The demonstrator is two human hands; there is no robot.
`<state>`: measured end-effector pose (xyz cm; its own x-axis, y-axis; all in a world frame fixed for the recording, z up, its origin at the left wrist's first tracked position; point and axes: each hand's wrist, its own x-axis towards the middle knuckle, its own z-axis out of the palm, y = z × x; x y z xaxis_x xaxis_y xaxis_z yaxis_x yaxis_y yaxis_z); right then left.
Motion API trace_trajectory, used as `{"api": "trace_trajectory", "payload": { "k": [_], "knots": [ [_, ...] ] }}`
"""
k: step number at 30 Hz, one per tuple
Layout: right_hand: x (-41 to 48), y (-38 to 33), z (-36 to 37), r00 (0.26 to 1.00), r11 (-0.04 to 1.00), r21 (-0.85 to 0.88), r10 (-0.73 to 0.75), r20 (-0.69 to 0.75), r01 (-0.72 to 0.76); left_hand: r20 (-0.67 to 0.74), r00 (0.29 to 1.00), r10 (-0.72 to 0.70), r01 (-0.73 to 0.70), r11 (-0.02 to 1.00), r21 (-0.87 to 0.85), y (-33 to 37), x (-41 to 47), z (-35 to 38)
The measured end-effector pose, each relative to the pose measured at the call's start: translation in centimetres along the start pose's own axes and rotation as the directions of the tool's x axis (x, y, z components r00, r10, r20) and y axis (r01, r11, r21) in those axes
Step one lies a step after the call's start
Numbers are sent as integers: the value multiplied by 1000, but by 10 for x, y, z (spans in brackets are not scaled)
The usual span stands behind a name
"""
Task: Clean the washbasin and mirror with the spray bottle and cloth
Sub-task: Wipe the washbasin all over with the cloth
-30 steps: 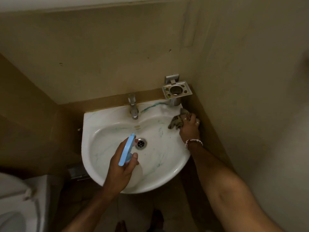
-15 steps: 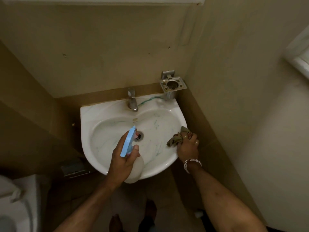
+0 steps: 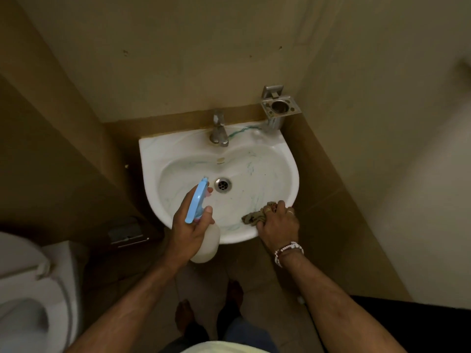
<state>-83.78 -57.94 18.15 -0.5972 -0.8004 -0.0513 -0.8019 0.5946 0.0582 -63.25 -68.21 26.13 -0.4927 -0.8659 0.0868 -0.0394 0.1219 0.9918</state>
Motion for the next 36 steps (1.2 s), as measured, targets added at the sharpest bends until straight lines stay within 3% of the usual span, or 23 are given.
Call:
{"api": "trace_trajectory", "payload": {
  "k": [6, 16, 23, 33, 36],
  "knots": [
    [-6, -66, -5, 978, 990, -34, -131, 161, 138, -34, 999, -16, 16, 1000, 12, -5, -11, -29],
    [3, -155, 9, 911, 945, 298, -239, 337, 138, -150, 985, -89, 98, 994, 49, -24, -29, -92],
    [24, -215, 17, 920, 761, 648, -276, 279, 32, -213, 970, -117, 136, 988, 75, -37, -32, -115],
    [86, -252, 52, 957, 716, 685, -86, 276, -134, -229, 965, -131, 166, 976, 140, -51, -21, -120],
    [105, -239, 62, 972, 750, 639, 24, 233, -172, -213, 971, -108, 139, 980, 141, -53, -12, -121]
  ]
}}
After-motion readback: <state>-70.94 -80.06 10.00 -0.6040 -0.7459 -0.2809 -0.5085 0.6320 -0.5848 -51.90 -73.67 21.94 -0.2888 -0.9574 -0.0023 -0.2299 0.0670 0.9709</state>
